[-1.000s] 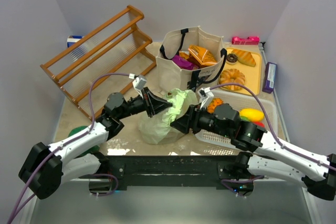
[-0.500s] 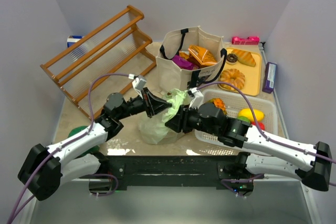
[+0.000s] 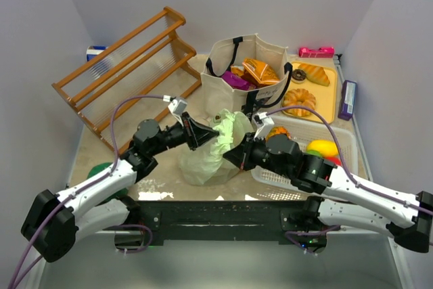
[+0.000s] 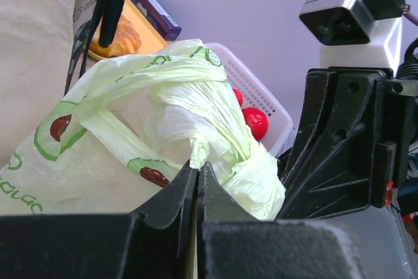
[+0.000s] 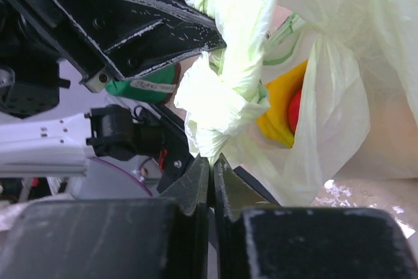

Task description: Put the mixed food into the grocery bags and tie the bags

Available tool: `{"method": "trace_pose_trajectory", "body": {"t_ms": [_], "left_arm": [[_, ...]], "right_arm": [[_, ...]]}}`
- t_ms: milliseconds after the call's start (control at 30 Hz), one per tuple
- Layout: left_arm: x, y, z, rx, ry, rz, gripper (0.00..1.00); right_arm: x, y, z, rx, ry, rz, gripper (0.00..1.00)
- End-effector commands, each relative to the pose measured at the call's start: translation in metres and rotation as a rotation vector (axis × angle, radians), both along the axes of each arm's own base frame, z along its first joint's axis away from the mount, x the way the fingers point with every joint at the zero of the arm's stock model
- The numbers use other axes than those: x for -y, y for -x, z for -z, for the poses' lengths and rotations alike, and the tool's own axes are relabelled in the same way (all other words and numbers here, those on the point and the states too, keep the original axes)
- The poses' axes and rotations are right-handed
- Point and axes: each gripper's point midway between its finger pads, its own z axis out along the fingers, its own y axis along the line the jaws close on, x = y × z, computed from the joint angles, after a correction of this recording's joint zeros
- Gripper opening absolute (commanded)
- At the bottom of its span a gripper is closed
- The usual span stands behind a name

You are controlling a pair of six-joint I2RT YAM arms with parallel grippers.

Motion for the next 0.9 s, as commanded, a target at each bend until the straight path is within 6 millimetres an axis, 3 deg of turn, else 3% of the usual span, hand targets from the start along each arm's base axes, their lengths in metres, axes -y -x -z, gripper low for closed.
{"method": "trace_pose_trajectory", "body": {"t_ms": [0,267,400,533,633,867], "left_arm": [[-0.012,-0.025,-0.024,0.058,-0.003,-0.145,0.00],[-0.064,-0.071,-0.026,0.031,-0.027,-0.450,0.00],[-0.090,-0.090,-0.020,0.008,-0.036,-0.535,0.00],[-0.138,-0.116,-0.024,0.000,-0.038,-0.682,0.00],[-0.162,-0.130,-0.030,0.000,-0.063,-0.753,0.00],[-0.196,-0.153,-0.033,0.004,-0.129,-0.892,0.00]], "right_arm": [[0.014,-0.004,-0.007,0.023,0.027,0.054,0.00],[0.072,-0.022,0.011,0.047,0.186,0.277,0.00],[0.084,-0.020,0.027,0.018,0.251,0.305,0.00],[0.094,-0.008,0.046,-0.035,0.321,0.276,0.00],[0.098,0.003,0.051,-0.066,0.342,0.233,0.00],[0.115,0.039,0.095,-0.205,0.522,0.094,0.00]]}}
